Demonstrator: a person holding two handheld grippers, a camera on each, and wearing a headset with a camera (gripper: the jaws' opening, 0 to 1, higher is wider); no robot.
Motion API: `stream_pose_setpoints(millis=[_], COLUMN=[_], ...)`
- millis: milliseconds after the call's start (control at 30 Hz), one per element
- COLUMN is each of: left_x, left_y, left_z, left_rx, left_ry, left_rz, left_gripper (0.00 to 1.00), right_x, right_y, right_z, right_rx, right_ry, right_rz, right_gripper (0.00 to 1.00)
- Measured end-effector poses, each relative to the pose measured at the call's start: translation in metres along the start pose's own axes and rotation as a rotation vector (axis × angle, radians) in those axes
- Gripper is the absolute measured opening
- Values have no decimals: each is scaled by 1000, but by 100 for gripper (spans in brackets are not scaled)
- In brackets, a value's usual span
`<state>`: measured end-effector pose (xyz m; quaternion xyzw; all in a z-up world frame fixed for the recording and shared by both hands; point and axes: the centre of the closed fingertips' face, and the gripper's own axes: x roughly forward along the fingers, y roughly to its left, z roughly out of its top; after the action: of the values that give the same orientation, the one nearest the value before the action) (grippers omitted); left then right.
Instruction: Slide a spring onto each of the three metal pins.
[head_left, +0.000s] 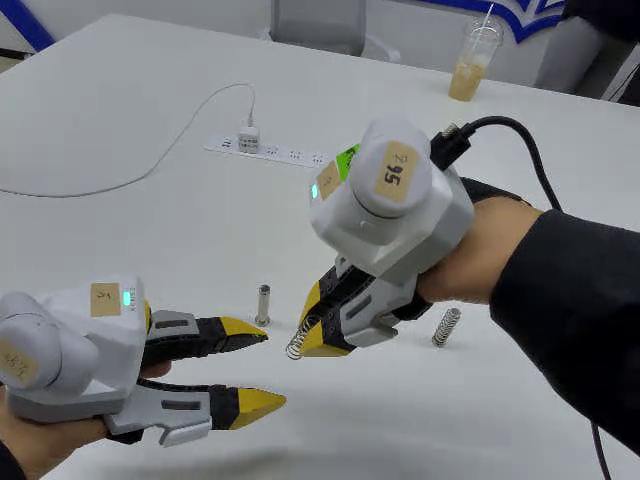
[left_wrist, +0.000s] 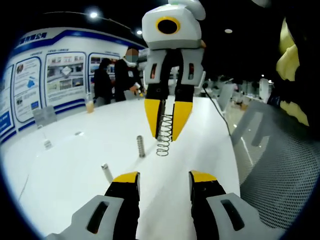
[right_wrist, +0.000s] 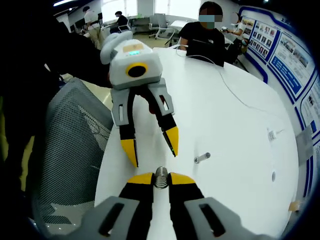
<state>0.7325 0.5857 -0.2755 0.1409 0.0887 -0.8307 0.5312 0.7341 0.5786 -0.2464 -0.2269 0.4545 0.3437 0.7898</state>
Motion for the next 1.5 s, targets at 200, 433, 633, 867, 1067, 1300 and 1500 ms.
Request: stream_pose_setpoints(millis=[200, 433, 633, 867, 1067, 1300, 1500], left_x=[-4, -7, -9, -11, -12, -14, -15], left_y=[4, 7, 7, 10, 11, 12, 13], left_z=[-1, -3, -5, -6, -8, -10, -10], left_rx=[-15, -26, -34, -39, -44, -47, -50], left_ry=[-2, -3, -2, -5, -3, -1, -1], left_rz=[23, 40, 44, 50, 51, 54, 57], left_gripper=[44, 47, 49, 50, 51, 51, 52], right_x=[-2, -2, -3, -2, -2, 3, 10], right_y=[-10, -21, -33, -46, -57, -65, -69], right_z=[1, 4, 10, 17, 20, 24, 26], right_rx=[-3, -11, -6, -3, -3, -8, -17], right_ry=[8, 23, 22, 22, 26, 36, 48], right_rz=[-13, -30, -45, -59, -70, -76, -75], right_gripper=[12, 12, 12, 12, 12, 12, 12])
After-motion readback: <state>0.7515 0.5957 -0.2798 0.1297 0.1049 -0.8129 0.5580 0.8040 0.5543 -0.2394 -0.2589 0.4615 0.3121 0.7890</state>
